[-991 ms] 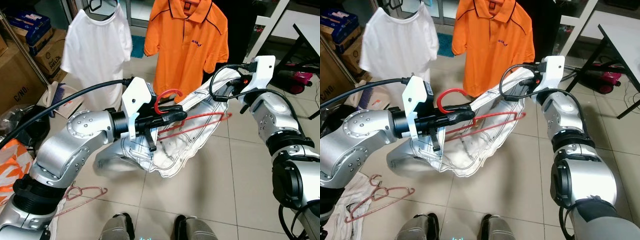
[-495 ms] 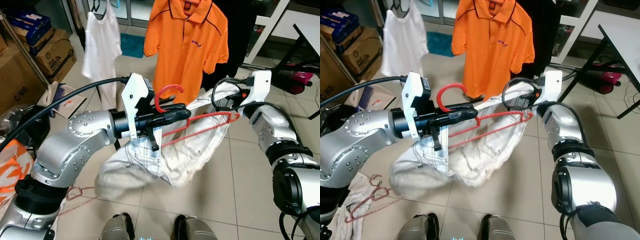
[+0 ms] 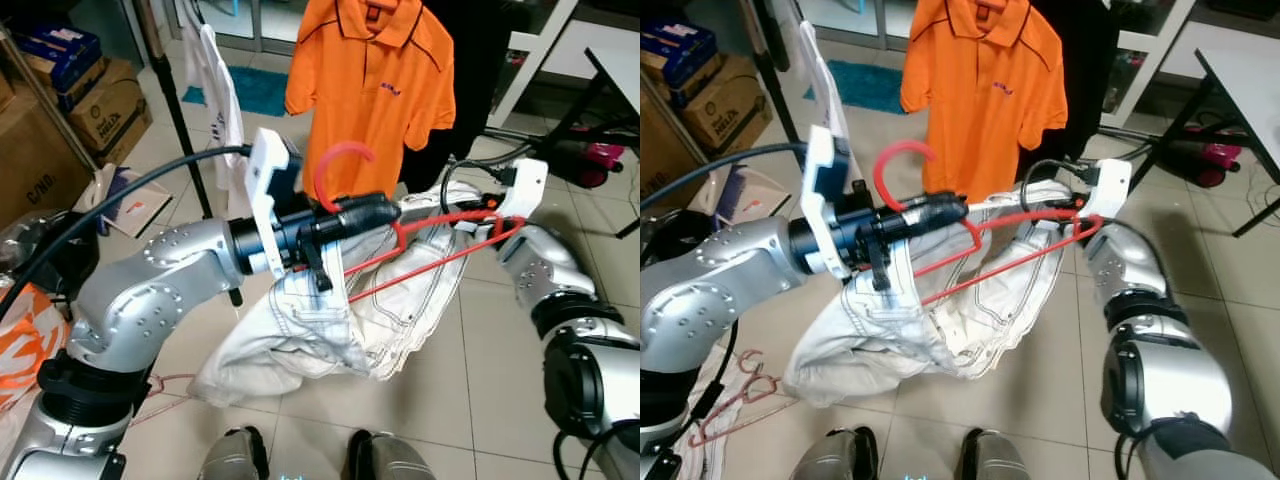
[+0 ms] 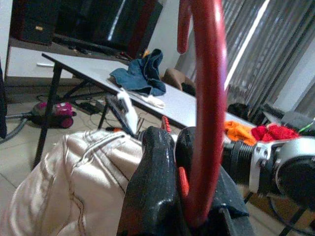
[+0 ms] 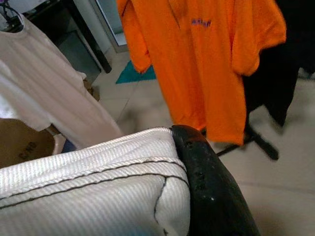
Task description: Hang hanger
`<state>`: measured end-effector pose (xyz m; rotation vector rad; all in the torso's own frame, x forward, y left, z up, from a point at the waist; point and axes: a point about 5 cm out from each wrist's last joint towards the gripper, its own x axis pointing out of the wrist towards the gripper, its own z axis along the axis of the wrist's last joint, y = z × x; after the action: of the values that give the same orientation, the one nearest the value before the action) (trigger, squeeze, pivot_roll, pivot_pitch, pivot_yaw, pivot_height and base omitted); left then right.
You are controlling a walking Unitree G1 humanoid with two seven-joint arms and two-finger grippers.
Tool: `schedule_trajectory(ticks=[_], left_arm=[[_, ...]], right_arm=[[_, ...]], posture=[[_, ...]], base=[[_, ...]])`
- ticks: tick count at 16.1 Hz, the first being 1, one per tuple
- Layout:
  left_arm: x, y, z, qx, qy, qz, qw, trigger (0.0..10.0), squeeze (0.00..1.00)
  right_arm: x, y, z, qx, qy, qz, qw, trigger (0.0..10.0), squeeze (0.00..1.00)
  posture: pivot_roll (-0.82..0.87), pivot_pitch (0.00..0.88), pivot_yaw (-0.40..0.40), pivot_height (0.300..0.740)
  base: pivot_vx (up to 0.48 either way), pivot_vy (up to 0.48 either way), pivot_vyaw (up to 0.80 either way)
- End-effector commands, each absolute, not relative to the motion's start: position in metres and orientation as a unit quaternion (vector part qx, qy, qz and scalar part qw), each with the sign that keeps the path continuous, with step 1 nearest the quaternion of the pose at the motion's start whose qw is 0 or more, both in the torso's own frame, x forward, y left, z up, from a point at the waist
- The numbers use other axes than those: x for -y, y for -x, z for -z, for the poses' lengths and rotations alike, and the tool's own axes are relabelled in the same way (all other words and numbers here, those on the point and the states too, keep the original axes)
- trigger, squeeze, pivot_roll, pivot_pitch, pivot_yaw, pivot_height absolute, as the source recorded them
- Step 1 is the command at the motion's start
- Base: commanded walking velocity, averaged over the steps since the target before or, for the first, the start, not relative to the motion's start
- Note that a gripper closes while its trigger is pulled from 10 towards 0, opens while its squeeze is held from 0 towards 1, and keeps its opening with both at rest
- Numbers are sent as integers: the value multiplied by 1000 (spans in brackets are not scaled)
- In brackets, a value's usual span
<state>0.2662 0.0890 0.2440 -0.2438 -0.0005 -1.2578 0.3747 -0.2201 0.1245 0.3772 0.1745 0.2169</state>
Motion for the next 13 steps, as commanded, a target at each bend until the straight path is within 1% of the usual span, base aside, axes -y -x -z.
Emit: schedule_trajectory(ticks=[1, 2, 4, 5, 6, 7, 8, 10, 11, 12, 13], left_arm=[[-108, -223, -327, 225, 110, 661, 707, 10000, 0], [-109, -225, -331, 233, 121, 652, 711, 10000, 0], [-108, -241, -336, 244, 149, 597, 750, 10000, 0], [-108, -245, -336, 243, 153, 583, 760, 10000, 0], [-103, -270, -331, 237, 172, 495, 818, 10000, 0], [-102, -279, -328, 236, 174, 462, 837, 10000, 0], [-99, -293, -322, 236, 179, 404, 866, 10000, 0], [-98, -305, -318, 235, 194, 353, 885, 10000, 0], [-95, -316, -313, 233, 189, 305, 904, 10000, 0], [-94, -318, -312, 232, 186, 291, 909, 10000, 0], [-92, -328, -303, 217, 169, 250, 928, 10000, 0]], right_arm=[[299, -329, -78, -168, -234, 121, 950, 0, 0], [293, -330, -75, -175, -218, 111, 954, 0, 0], [274, -339, -78, -178, -151, 61, 971, 0, 0], [269, -341, -79, -176, -141, 50, 973, 0, 0], [250, -352, -87, -156, -130, 13, 979, 0, 0], [242, -356, -90, -148, -130, -2, 980, 0, 0], [227, -362, -95, -133, -130, -31, 982, 0, 0], [212, -366, -100, -120, -125, -59, 983, 0, 0], [198, -370, -105, -102, -114, -85, 985, 0, 0], [194, -371, -106, -97, -107, -91, 985, 0, 0], [182, -375, -116, -69, -116, -112, 985, 0, 0]], posture=[[-28, 152, -79, 740], [-23, 149, -79, 740], [-20, 145, -79, 740], [-19, 142, -77, 740], [-19, 142, -77, 740], [-19, 137, -77, 740], [-19, 137, -77, 740], [-24, 132, -79, 740], [-29, 132, -80, 740], [-29, 132, -80, 740], [-37, 137, -79, 740]], base=[[0, 0, 0], [0, 0, 0], [0, 0, 0], [0, 0, 0], [0, 0, 0], [0, 0, 0], [0, 0, 0], [0, 0, 0], [0, 0, 0], [0, 0, 0], [0, 0, 0]])
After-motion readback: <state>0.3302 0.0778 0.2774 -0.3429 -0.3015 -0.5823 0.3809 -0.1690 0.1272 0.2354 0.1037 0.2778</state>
